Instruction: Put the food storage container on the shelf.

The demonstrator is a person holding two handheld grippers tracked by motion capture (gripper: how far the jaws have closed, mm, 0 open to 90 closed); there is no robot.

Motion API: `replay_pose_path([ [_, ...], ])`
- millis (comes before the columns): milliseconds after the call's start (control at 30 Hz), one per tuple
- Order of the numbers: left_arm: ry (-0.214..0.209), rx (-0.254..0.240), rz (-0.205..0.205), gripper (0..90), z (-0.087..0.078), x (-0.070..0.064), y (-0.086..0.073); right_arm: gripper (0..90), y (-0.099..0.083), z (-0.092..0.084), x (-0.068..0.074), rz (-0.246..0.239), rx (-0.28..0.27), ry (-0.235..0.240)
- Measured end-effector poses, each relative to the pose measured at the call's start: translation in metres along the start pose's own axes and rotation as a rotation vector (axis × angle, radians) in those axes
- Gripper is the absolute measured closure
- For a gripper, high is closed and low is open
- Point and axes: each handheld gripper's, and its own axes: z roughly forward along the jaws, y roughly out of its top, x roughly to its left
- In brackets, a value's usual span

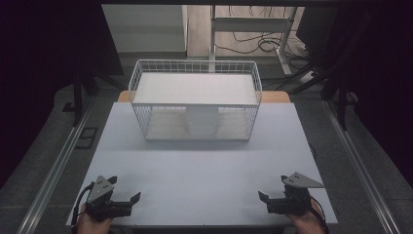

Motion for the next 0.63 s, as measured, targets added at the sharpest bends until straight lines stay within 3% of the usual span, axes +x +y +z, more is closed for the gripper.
replay_pose_path([
  [267, 0.006, 0.013, -0.003, 0.0, -0.001, 0.000, -0.003, 0.0, -0.017, -0.007, -0.004, 0.012, 0.032, -0.033],
  [433, 0.014, 0.028, 0.002, 0.0, 0.001, -0.001, -0.003, 0.0, -0.019, -0.013, -0.005, 0.033, -0.002, -0.050],
  [633, 0.016, 0.036, -0.003, 0.0, 0.001, -0.001, -0.003, 0.0, -0.019, -0.011, -0.005, 0.030, 0.016, -0.046],
])
